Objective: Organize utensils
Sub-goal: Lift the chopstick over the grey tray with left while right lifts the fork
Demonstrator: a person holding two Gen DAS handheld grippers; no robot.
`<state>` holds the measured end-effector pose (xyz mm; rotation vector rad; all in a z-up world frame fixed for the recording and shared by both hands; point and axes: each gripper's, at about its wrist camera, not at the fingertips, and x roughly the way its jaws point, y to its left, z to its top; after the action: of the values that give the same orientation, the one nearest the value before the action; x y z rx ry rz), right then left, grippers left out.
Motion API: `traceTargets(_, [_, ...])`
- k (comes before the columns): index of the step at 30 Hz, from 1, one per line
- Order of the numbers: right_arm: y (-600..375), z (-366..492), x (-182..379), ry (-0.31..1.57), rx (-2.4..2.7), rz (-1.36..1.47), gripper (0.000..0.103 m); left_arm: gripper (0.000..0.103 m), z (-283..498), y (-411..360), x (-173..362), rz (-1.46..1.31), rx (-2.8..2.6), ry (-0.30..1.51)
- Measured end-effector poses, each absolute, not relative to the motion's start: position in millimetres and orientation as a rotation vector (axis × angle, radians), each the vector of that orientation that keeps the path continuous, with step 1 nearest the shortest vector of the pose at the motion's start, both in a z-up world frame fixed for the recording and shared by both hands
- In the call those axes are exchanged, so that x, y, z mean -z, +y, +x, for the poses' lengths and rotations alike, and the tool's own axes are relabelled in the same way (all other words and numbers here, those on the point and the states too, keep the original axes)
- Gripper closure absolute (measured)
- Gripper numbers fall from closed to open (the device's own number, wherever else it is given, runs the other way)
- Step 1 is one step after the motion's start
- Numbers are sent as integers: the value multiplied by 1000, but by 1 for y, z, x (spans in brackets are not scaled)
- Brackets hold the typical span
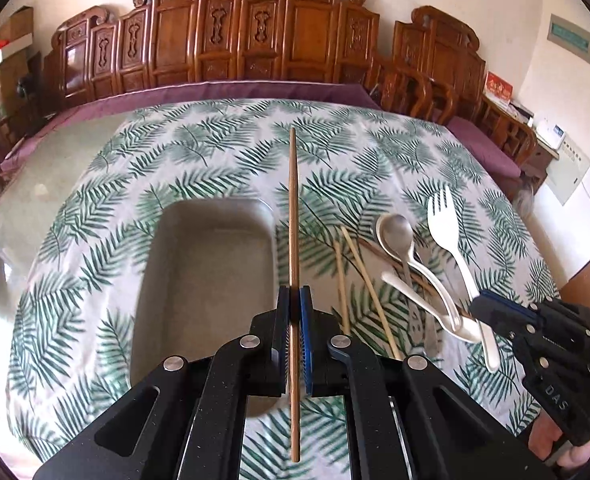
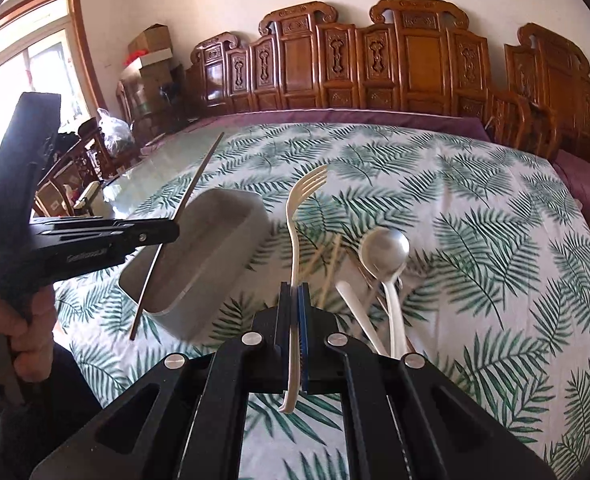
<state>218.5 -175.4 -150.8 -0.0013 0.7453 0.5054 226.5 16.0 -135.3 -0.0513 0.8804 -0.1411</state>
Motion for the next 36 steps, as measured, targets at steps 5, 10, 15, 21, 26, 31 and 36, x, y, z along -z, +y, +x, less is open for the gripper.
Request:
traceTargets(5, [-158, 227, 144, 743, -511, -9, 98, 99, 250, 43, 134, -73, 140, 865])
traceTargets(10, [-141, 238, 138, 735, -518, -18, 98, 99, 271, 62, 141, -79, 152, 859])
traceTargets(15, [-125, 248, 140, 737, -531, -36, 98, 99, 279, 70, 160, -47, 145, 876])
traceTargets(21, [-110, 254, 148, 751, -537, -37, 98, 99, 276, 71, 178, -15, 153, 931])
traceTargets(26, [-99, 254, 149, 758, -540, -50, 98, 99, 275, 71, 192, -3, 179, 983])
traceTargets(31, [-96, 257, 147, 763, -527, -56, 98, 99, 277, 66, 207, 11, 205, 1037])
traceTargets(36, [-90, 260, 147, 768, -525, -57, 98, 99, 279, 65, 213, 7, 221, 1064])
